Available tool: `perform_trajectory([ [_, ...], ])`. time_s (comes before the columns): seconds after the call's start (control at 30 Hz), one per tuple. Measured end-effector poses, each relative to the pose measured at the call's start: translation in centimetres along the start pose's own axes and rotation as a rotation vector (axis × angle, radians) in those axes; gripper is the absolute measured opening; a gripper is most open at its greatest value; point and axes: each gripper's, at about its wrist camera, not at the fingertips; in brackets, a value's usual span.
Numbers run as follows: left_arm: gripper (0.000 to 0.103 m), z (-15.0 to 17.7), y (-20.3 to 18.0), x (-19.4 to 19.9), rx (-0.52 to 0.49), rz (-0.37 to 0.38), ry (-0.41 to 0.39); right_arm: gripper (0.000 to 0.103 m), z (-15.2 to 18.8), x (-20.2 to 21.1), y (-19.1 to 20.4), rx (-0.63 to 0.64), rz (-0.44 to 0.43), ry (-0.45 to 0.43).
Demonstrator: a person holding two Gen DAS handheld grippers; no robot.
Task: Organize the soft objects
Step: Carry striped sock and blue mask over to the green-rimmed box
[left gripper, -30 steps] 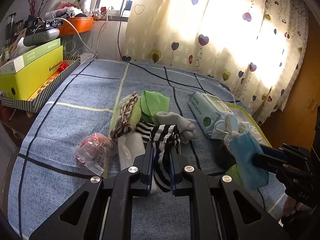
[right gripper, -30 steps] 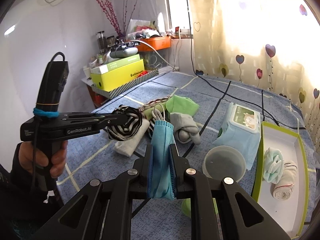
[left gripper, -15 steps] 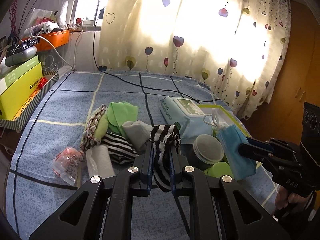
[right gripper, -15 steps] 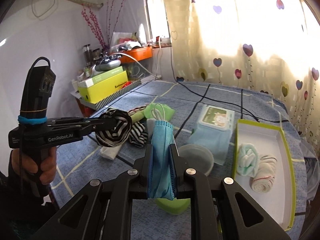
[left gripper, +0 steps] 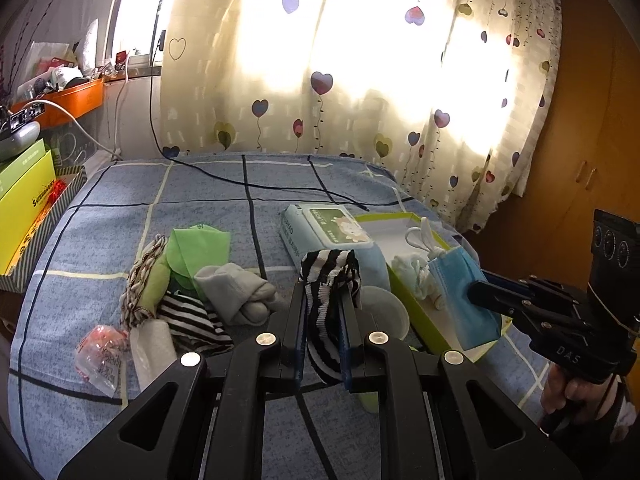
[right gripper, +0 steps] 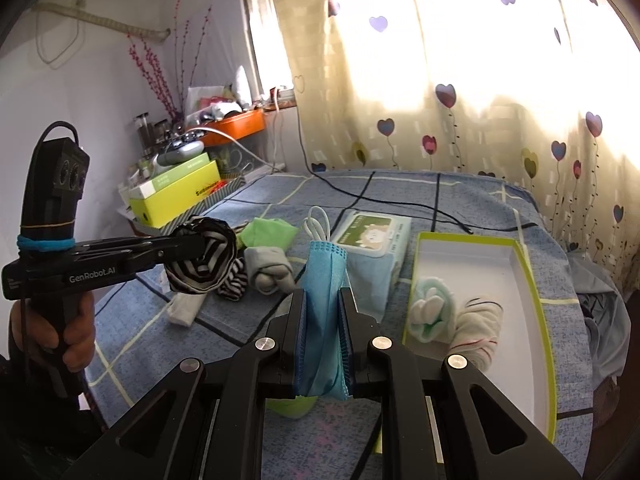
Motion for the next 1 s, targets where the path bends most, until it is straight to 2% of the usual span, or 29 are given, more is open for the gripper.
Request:
perform_trajectory([
  [0.67,0.014,-1.1,-6.7,-3.0,-0.07,0.127,0.018,0.014,1.0,3.6,-6.2,-0.075,0.139,-0.038],
  [1.0,0.014,0.0,-10.2,-5.7,-0.096,0.199,0.085,0.014,3.3,3.6,-9.0,-0.118,0.183,0.022],
])
Point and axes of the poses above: each gripper's, at about its wrist camera, not at the fingertips, and x roughly against the way its jaws point, y to its left, z to its underside, and after that the axes turned 15 degrees about -y, right-handed
